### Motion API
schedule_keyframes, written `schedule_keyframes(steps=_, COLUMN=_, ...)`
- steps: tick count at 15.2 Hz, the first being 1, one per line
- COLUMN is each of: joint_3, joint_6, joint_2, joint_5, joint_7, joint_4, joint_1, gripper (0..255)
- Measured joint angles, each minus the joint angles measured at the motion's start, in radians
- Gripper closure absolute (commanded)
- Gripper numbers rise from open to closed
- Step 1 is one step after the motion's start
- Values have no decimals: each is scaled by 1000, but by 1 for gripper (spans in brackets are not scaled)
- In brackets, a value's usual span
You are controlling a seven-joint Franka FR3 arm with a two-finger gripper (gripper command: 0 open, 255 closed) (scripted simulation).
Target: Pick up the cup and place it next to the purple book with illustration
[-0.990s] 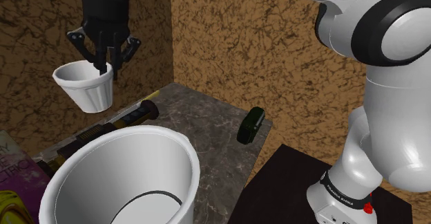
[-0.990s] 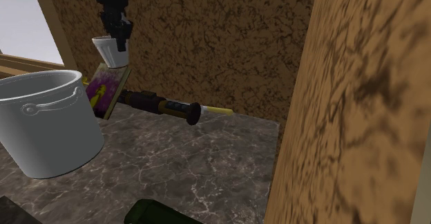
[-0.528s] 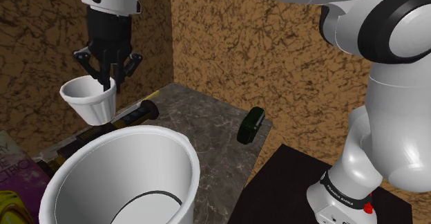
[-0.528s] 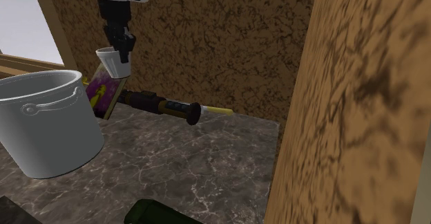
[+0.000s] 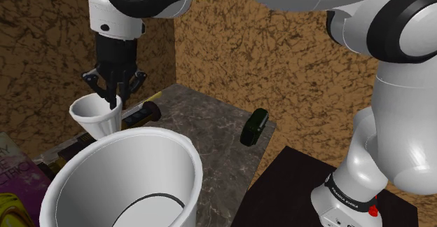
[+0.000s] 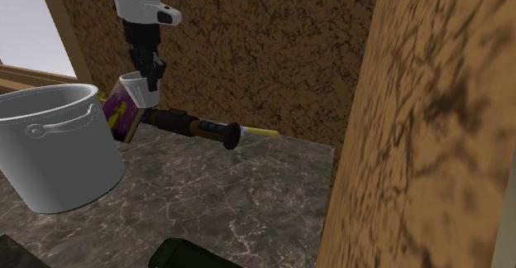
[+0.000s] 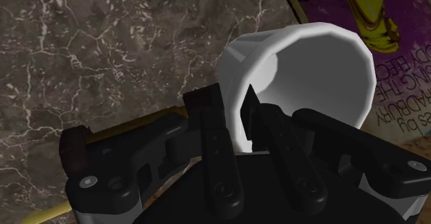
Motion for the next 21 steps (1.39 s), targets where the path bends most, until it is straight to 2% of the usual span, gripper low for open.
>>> schedule_keyframes(steps=21, joint_3=-1, joint_6=260, joint_2=40, joint_5=9, joint_7=-34, joint_4=-222, joint_1=-1, gripper=255)
